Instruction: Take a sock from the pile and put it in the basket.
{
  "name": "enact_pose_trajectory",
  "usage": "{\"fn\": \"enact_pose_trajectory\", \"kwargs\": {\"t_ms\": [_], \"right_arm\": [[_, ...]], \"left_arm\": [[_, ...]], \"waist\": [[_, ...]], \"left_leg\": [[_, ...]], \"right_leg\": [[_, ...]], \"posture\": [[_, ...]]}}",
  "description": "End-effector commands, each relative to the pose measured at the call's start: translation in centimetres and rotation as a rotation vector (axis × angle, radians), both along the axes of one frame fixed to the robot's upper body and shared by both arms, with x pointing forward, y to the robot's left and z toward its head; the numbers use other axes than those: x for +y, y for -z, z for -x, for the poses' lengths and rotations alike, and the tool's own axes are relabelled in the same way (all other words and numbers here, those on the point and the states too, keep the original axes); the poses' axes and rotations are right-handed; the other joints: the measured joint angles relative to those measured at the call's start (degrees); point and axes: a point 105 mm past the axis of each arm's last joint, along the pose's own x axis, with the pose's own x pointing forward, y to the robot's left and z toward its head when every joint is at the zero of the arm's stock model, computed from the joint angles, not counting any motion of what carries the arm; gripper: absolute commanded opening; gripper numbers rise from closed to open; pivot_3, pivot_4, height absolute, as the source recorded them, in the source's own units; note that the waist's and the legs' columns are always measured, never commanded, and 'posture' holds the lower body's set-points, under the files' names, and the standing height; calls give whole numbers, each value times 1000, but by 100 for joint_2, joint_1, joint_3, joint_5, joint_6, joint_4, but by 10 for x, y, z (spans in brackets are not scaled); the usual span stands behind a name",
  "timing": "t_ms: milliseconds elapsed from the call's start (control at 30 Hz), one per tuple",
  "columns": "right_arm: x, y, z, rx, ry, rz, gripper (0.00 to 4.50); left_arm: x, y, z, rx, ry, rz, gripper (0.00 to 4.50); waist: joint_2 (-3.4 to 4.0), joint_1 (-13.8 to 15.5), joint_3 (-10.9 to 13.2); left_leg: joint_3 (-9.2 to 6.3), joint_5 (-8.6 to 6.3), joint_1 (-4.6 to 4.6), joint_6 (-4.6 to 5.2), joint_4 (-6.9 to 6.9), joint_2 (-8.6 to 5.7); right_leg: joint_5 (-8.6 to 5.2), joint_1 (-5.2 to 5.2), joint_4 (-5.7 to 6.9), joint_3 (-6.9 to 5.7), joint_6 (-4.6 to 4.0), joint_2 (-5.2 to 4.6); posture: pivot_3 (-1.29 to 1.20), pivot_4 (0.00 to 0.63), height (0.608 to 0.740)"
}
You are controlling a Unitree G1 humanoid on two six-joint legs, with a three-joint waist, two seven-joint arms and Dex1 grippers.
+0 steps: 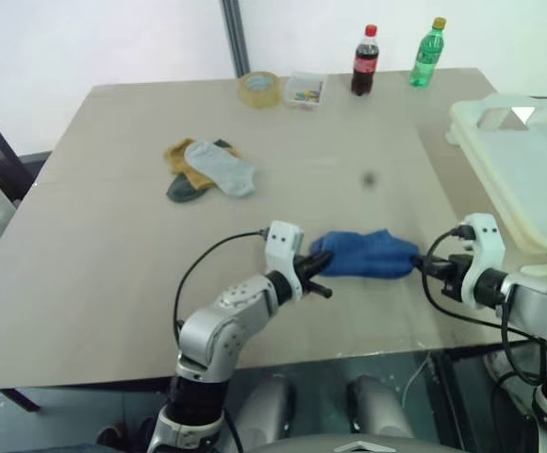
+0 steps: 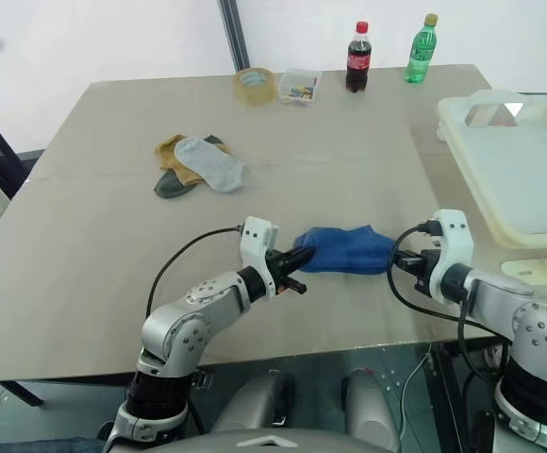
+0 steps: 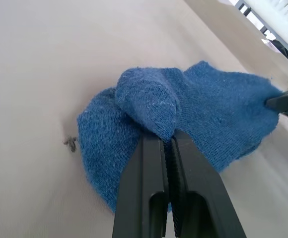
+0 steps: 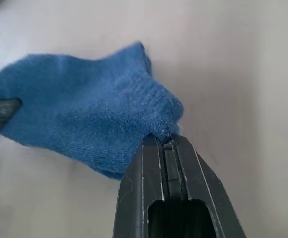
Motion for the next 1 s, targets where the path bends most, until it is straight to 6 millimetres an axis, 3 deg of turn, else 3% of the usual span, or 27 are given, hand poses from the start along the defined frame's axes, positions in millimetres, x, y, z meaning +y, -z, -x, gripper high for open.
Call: {"fn": "enact_pose_trajectory", "kwargs": {"t_ms": [33,200,367,467,633,867,967,1000], "right_arm": [[-1,-5,0,-34,-6,27,568],[-4,-9,2,-59,-20,71,2645],[1,-48,-10,-324,-85,153,2645],[19,-54,-14,-474,-193,242,2645],[54,-26,-16,-554,-383,296,2645],[55,39,-26,-379,-389,311,2645],[56,54,-22,-278,-372,251,2645],[56,55,-22,-267,-368,242,2688]], "left_arm": [[-5,-11,3,-20,23,27,0],[-3,-11,2,-17,15,26,0],[0,-12,0,-20,0,26,0],[-1,-13,1,-13,-2,44,0],[-3,-13,2,-10,14,44,0],[-2,-13,1,-8,1,34,0],[0,-15,0,-16,0,41,0],[1,-16,-1,-17,-1,49,337]], "waist": [[0,-2,0],[0,-2,0],[-1,-6,1],[-3,-11,2],[-6,-5,4],[-17,15,4],[-22,-3,0],[-24,-3,-2]], "left_leg": [[0,0,0,0,0,0],[0,0,0,0,-1,0],[1,0,0,0,-2,0],[0,0,0,0,-3,1],[1,14,0,-25,-3,2],[-4,15,1,-26,-3,1],[-7,15,5,-27,-3,5],[-7,14,10,-27,-3,6]], "right_leg": [[0,0,0,0,0,0],[0,0,-2,0,0,1],[0,0,-5,0,1,1],[-1,1,-7,-2,2,3],[-1,2,-11,-2,3,2],[0,5,-16,-4,2,1],[0,9,-19,-5,2,4],[0,14,-19,-6,2,4]], "posture": [[0,150,740],[0,150,740],[0,150,740],[0,150,740],[0,150,740],[0,150,740],[0,150,740],[0,150,740]]}}
